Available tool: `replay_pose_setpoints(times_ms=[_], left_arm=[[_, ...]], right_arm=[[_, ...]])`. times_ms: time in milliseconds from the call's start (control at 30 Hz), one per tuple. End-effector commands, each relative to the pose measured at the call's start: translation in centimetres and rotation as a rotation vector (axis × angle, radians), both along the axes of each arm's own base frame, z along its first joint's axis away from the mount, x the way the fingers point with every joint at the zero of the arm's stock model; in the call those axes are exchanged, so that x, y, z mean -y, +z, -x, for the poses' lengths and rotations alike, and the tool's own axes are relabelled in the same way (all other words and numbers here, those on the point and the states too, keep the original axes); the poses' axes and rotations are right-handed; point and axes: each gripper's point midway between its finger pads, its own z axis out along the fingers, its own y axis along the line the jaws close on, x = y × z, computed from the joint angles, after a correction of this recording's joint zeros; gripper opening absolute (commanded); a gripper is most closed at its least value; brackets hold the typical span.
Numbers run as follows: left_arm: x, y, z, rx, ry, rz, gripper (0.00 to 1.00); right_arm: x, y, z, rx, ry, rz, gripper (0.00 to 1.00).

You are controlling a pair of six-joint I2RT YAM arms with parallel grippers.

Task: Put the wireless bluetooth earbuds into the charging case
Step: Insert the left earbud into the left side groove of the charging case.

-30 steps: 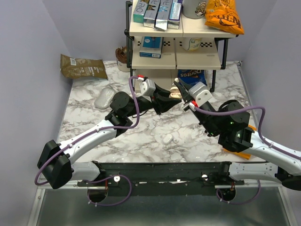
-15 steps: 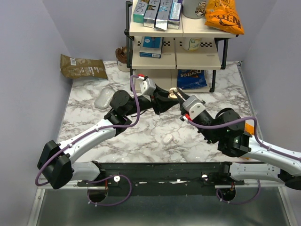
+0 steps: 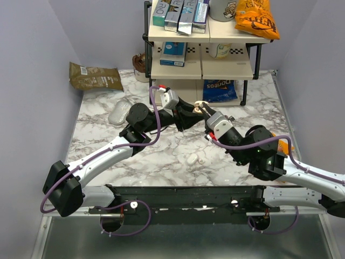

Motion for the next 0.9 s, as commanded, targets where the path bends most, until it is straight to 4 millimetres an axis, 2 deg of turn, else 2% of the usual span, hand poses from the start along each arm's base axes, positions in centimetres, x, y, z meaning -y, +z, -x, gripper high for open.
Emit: replay_pose_setpoints(times_ms=[0, 367, 867], left_arm=[[-0.2, 2.2, 0.7, 0.041, -0.03, 0.039, 0.0], [-0.4, 2.2, 1.0, 0.044, -0.03, 0.045, 0.0], [-0.5, 2.5, 0.8, 0.048, -0.018, 0.055, 0.0]], right_arm=[[0.0, -1.2, -0.4, 0.003, -0.036, 0.037, 0.01], [-0.4, -1.8, -1.1, 0.005, -0.075, 0.057, 0.01], [-0.9, -2.9, -0.9, -0.003, -0.053, 0.101, 0.01]])
